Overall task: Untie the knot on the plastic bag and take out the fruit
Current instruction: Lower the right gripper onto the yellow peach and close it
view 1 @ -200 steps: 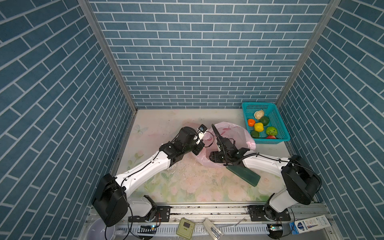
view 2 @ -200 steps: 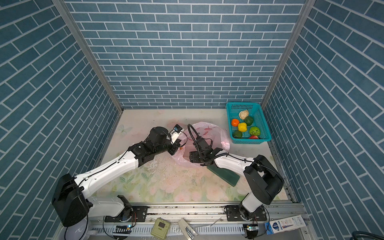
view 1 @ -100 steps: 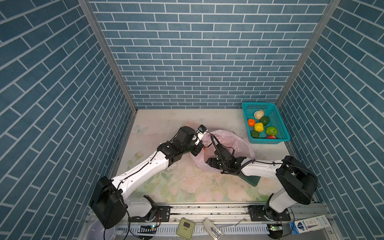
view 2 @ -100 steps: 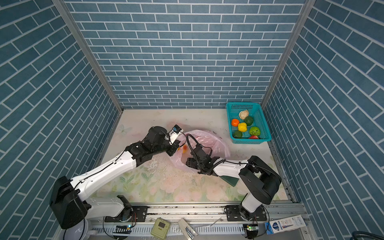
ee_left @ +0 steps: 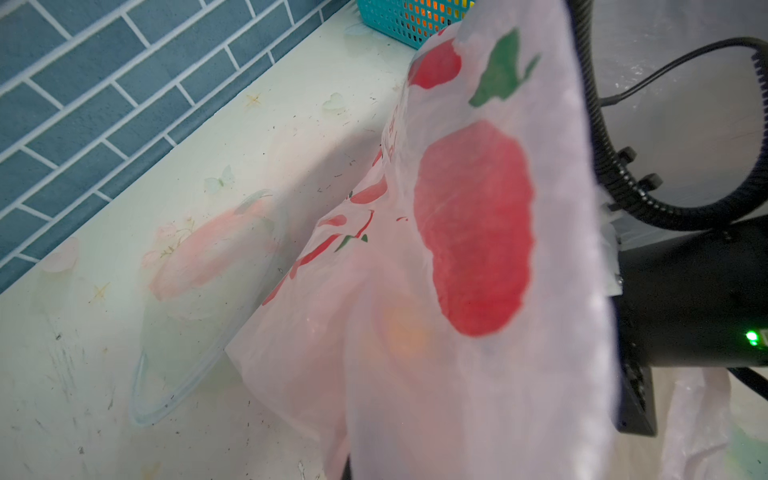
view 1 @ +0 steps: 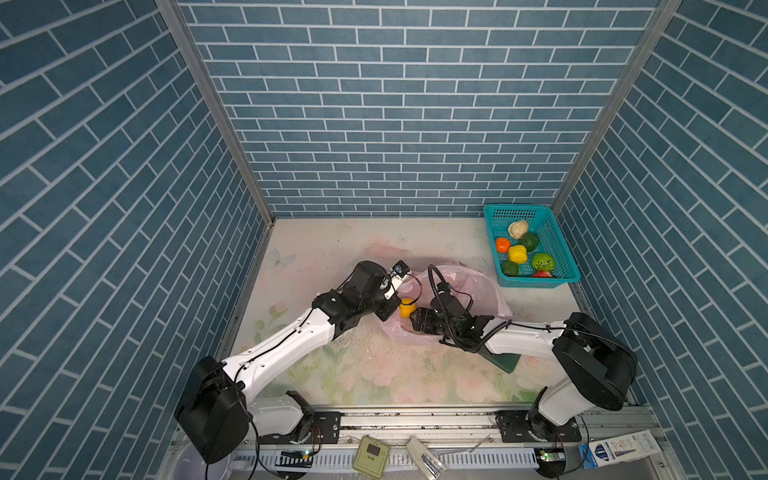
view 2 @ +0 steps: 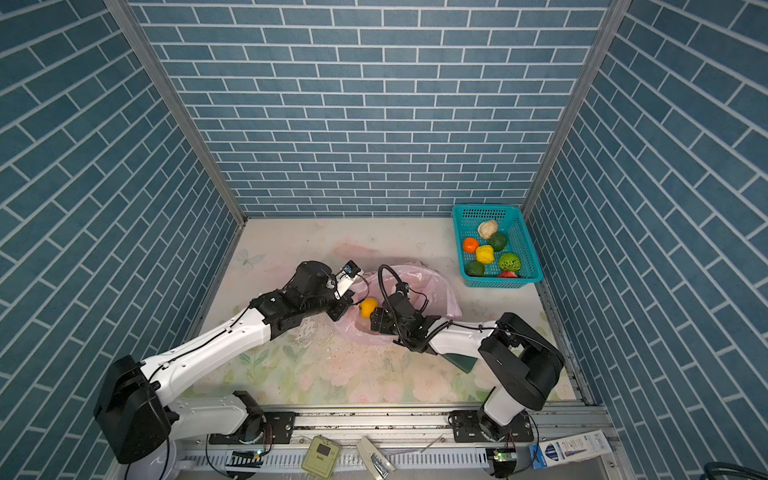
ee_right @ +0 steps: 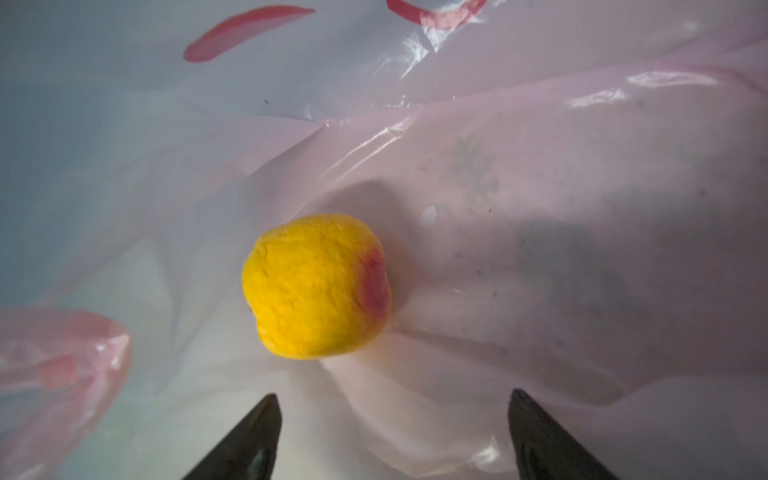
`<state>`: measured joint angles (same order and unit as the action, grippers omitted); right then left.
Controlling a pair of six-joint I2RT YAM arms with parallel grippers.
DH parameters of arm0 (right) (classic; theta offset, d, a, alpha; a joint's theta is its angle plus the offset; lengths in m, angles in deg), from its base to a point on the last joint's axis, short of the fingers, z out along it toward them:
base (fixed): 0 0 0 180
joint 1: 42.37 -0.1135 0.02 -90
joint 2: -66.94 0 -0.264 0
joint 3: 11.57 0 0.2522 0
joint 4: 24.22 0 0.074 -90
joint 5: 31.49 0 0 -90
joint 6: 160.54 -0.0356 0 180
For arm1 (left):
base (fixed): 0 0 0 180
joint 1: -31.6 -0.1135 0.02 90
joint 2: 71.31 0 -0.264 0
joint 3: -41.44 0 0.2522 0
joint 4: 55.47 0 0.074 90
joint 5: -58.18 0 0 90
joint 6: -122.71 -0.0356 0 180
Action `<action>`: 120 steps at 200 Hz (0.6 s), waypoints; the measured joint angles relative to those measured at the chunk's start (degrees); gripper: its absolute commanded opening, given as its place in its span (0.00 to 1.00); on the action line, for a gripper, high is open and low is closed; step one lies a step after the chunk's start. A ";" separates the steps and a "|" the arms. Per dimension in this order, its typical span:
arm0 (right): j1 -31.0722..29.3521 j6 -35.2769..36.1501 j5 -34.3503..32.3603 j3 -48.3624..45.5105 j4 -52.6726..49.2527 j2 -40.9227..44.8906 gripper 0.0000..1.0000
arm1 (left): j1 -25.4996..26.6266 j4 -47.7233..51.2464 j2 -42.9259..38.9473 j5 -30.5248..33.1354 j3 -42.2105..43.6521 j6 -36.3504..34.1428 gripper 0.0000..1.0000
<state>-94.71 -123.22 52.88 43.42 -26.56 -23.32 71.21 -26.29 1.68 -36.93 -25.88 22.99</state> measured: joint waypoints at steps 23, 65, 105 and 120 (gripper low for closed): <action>0.13 0.22 -1.01 2.29 -0.42 0.76 0.92 | 0.00 -0.59 0.00 -0.35 0.22 0.02 0.00; 0.66 1.11 -1.42 6.47 -0.70 0.55 0.96 | 0.00 -1.16 0.00 -0.31 1.31 0.09 0.00; 1.09 2.23 -0.96 11.04 -0.46 -5.44 0.96 | 0.00 -1.22 -0.13 1.01 1.55 0.17 0.00; 1.14 2.36 -0.59 12.15 -0.39 -7.91 0.96 | 0.00 -1.22 -0.17 1.33 1.55 0.15 0.00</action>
<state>-93.57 -120.86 52.29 55.57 -26.96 -31.23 71.21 -27.52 1.51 -35.59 -24.33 23.15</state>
